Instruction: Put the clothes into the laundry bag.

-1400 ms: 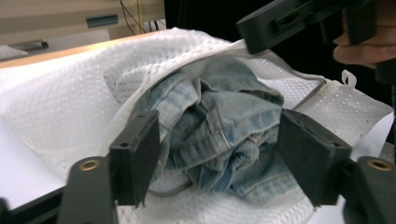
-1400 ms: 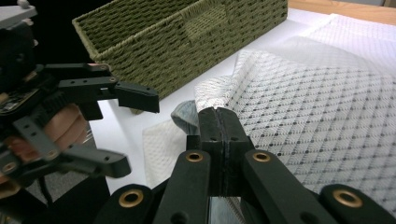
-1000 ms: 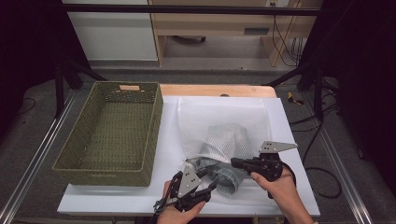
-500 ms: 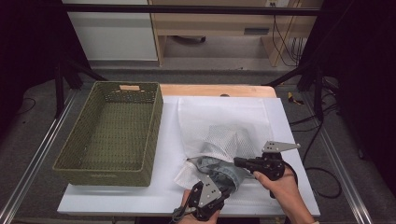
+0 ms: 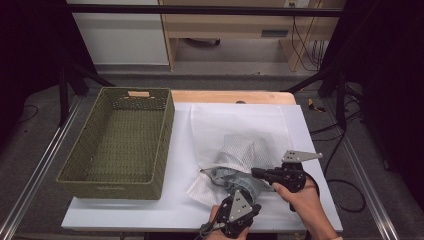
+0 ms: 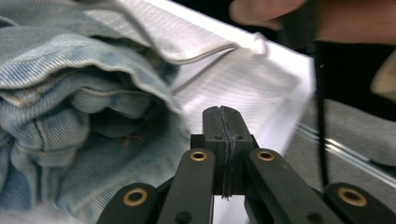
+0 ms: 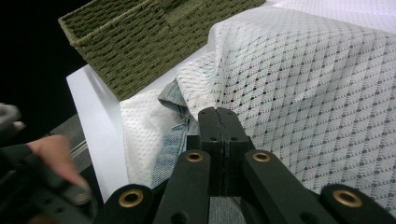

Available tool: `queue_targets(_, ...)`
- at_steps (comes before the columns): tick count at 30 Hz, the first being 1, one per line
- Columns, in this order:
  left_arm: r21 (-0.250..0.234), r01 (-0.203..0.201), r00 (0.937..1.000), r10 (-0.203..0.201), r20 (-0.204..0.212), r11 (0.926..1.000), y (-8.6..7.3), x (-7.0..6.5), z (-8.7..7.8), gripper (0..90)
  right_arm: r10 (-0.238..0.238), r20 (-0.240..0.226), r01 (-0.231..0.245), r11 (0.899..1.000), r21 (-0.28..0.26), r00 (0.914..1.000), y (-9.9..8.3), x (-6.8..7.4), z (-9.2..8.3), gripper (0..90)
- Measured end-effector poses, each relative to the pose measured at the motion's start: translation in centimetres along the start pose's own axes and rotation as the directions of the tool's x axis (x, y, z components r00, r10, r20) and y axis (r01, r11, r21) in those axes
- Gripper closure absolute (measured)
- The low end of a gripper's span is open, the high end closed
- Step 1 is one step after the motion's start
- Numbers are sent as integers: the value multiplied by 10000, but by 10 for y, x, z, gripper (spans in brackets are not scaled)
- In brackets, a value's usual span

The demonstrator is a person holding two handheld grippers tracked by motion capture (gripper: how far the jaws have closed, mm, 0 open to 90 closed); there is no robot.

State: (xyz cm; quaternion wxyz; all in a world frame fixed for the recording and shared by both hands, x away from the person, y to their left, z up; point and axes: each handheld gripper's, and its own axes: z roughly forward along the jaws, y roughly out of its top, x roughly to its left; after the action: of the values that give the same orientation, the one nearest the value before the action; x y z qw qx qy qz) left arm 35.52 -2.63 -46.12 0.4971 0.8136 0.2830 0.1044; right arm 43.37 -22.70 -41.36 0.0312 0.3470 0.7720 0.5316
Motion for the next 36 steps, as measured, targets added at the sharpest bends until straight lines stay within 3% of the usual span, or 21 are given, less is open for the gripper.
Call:
queue_targets(6,237,361,9960,-341,-825,9991,5,27,12,900,-6,64,6,10000,2,10000,0,1,1,900)
queue_targets(9,181,561,9935,-540,-1004,9983,5,37,15,900,-59,202,59,10000,-7,9998,1,2,2,900)
queue_targets(14,311,236,9894,-189,-1440,9992,7,46,22,900,-103,386,99,9999,113,9992,2,4,5,900)
queue_targets(19,300,23,9865,27,-1636,9995,14,50,26,900,-230,503,218,9995,238,9985,1,6,7,900)
queue_targets(36,124,104,9806,-77,-1959,9999,19,67,33,900,-251,530,223,9983,529,9983,-3,8,10,900)
